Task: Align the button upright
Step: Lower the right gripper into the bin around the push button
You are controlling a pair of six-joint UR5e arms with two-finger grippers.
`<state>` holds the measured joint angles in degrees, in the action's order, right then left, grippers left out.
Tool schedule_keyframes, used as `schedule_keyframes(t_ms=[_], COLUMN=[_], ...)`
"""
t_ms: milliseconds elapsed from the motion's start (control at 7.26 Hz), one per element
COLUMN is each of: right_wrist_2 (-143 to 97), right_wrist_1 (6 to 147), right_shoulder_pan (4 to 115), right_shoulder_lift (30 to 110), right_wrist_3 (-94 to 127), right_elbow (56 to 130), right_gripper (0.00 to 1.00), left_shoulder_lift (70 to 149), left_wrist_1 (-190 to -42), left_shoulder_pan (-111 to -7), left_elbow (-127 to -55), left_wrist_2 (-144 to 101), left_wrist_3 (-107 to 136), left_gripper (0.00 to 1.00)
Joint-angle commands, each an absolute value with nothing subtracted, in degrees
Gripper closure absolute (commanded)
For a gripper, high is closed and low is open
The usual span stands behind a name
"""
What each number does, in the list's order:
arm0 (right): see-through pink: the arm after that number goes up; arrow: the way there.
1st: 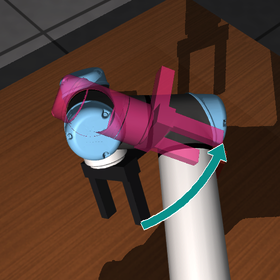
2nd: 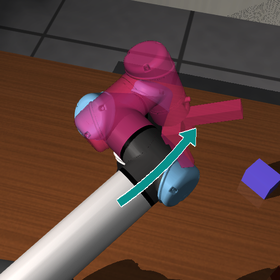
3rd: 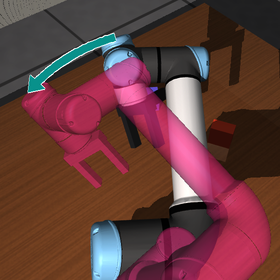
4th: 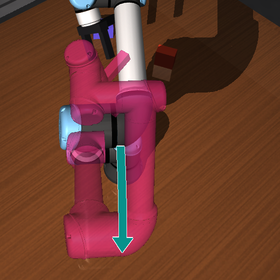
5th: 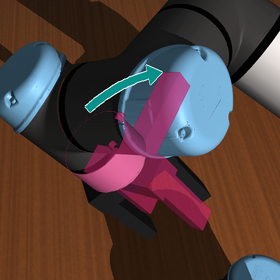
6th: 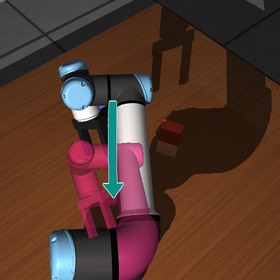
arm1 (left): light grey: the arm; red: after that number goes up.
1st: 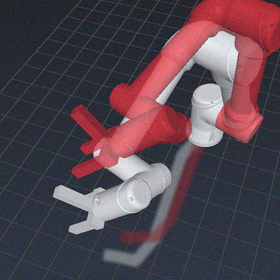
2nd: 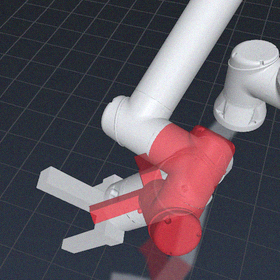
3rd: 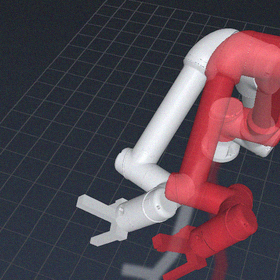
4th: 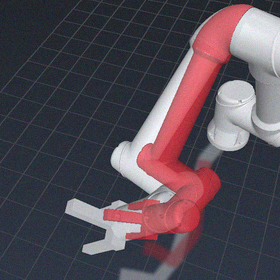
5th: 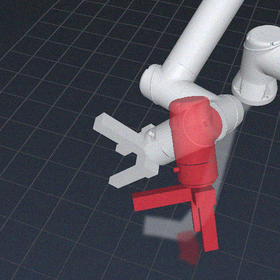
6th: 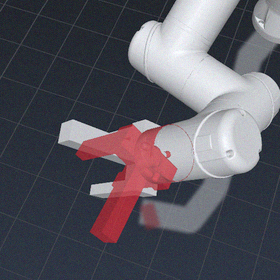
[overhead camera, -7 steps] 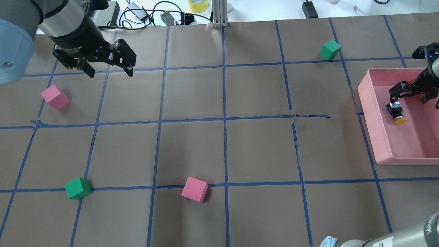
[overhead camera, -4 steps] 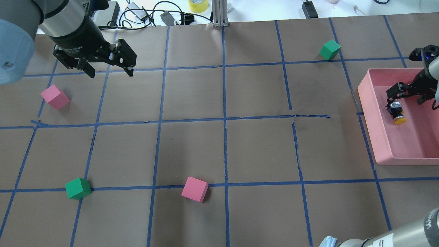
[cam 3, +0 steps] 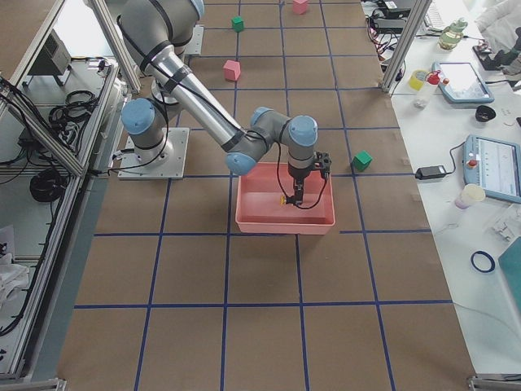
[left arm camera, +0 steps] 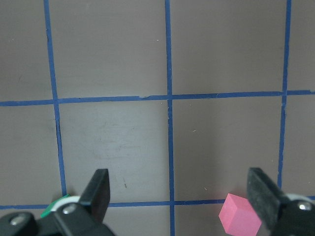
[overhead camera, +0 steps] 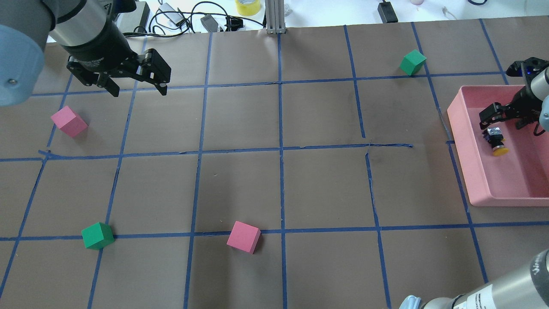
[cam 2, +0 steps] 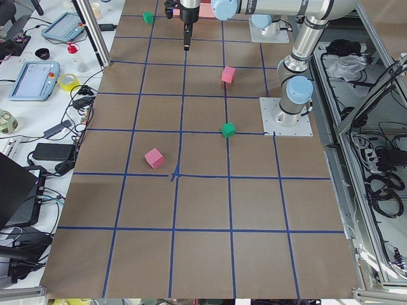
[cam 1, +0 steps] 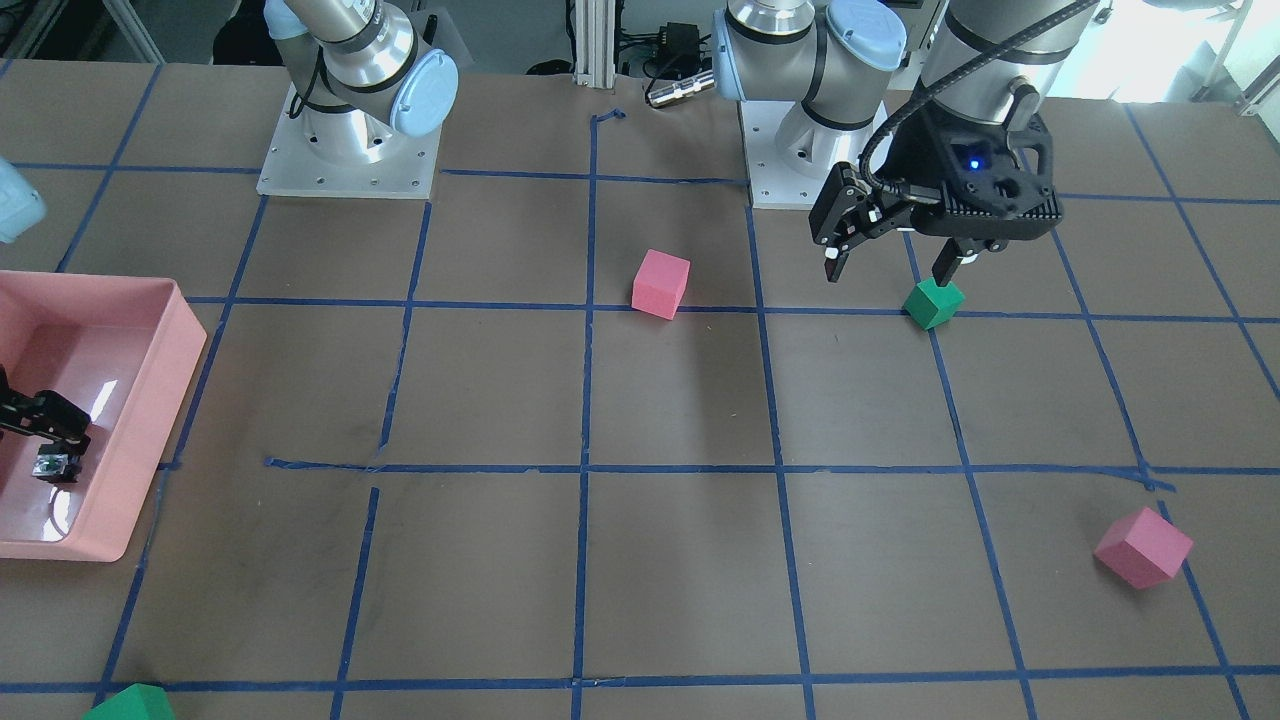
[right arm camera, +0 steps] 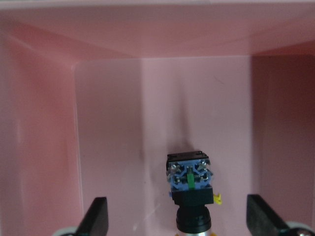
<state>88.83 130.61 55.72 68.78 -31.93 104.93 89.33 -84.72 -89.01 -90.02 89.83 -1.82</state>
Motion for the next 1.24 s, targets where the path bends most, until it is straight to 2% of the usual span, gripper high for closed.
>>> schedule_keyframes(t_ms=[0, 1102], right_wrist_2=[88.33, 88.33], right_wrist_1=[131.75, 131.75], right_shoulder_pan=[55.72, 55.63], right_shoulder_lift=[67.06, 64.95], right_wrist_3=[-36.82, -36.83], right_elbow=[103.98, 104.15], right_gripper=[0.0, 0.0], left_shoulder_lift=[89.3, 89.47], left_wrist_1=[-84.64, -84.29], left_shoulder_pan=[-89.03, -89.03], left_elbow=[-90.09, -90.53], left_wrist_2=[89.65, 89.3], left_wrist_3=[-1.85, -1.76], left_gripper=[0.0, 0.0])
